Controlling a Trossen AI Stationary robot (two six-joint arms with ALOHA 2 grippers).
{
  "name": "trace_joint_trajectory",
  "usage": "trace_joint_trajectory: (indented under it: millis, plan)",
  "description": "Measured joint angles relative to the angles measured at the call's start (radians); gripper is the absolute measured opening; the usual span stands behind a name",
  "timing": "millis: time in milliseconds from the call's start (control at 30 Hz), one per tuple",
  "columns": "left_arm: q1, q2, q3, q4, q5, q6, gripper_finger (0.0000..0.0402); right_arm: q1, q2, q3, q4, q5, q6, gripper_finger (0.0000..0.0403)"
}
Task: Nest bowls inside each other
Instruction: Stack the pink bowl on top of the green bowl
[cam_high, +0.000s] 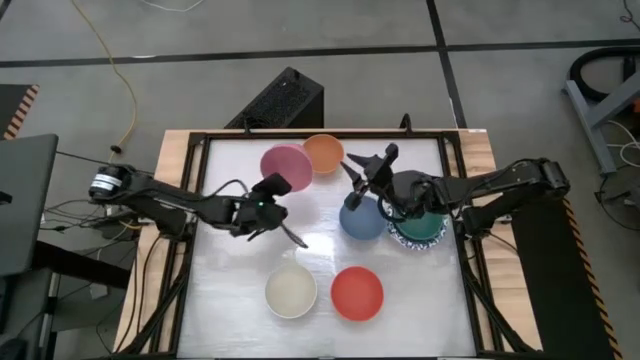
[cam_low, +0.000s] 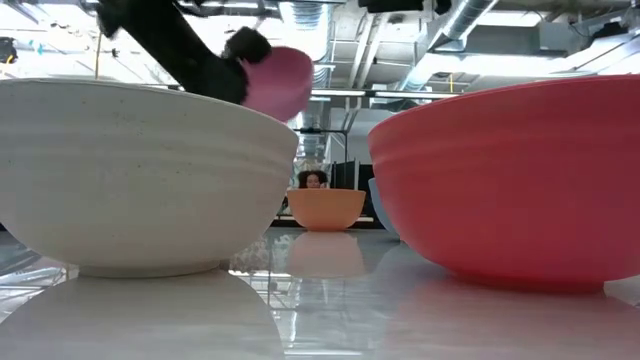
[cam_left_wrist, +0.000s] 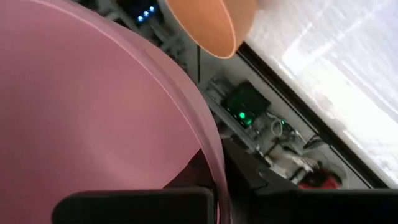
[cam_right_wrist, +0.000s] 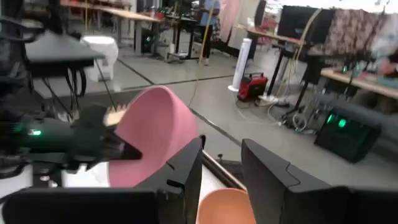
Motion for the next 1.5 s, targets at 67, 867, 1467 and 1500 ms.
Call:
trace_joint_trajectory:
  millis: [67, 867, 1467, 1500]
  plan:
    - [0.035, 0.052, 0.0, 0.038, 0.004, 0.019, 0.0, -0.003, 0.036, 0.0, 0.055, 0.001, -0.068, 0.0133]
    - [0.082, 0.17, 0.0, 0.287, -0.008, 0.101, 0.0, -0.128, 0.416, 0.216, 0.143, 0.052, -0.33, 0.0133]
    - [0.059, 0.17, 0.0, 0.306, -0.02, 0.101, 0.0, -0.156, 0.443, 0.228, 0.101, 0.081, -0.276, 0.0133]
    - [0.06, 0.17, 0.0, 0.307, -0.021, 0.101, 0.0, -0.16, 0.443, 0.228, 0.097, 0.077, -0.265, 0.0133]
